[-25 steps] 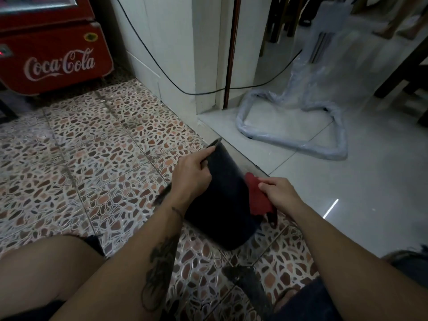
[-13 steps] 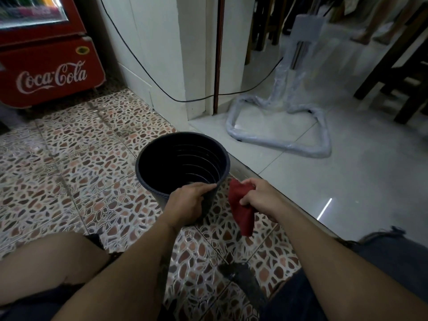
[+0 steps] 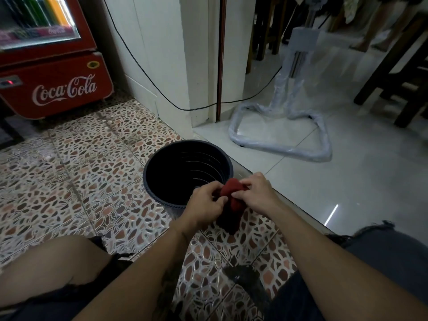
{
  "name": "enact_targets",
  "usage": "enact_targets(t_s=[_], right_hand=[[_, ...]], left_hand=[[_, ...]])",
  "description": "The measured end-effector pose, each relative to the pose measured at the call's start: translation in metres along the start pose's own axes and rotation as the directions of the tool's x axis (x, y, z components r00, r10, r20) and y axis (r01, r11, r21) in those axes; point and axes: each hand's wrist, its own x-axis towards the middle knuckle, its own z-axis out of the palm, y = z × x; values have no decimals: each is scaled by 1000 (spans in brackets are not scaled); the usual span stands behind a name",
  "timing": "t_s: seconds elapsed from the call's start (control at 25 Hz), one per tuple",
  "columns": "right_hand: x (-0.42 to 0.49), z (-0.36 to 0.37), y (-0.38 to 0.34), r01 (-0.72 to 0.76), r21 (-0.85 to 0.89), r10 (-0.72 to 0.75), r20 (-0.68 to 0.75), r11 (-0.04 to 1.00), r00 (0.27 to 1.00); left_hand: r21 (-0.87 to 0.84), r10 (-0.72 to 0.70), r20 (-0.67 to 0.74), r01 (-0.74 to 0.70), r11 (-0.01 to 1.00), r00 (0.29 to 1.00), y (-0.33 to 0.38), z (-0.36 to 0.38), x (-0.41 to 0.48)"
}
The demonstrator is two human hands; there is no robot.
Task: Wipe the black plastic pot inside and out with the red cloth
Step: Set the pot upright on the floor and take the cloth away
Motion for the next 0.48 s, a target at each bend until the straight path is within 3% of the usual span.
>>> enact_targets(t_s=[0.24,0.48], right_hand=[[-11,-8,-7,2,111,-3,13,994,1000],[-7,-26,-27,127,26,-129,159,992,979]], left_hand=[[40,-31,-58,34,999,998,7,-14,-10],[120,-55,177,34,992,983,18,-25,-10]])
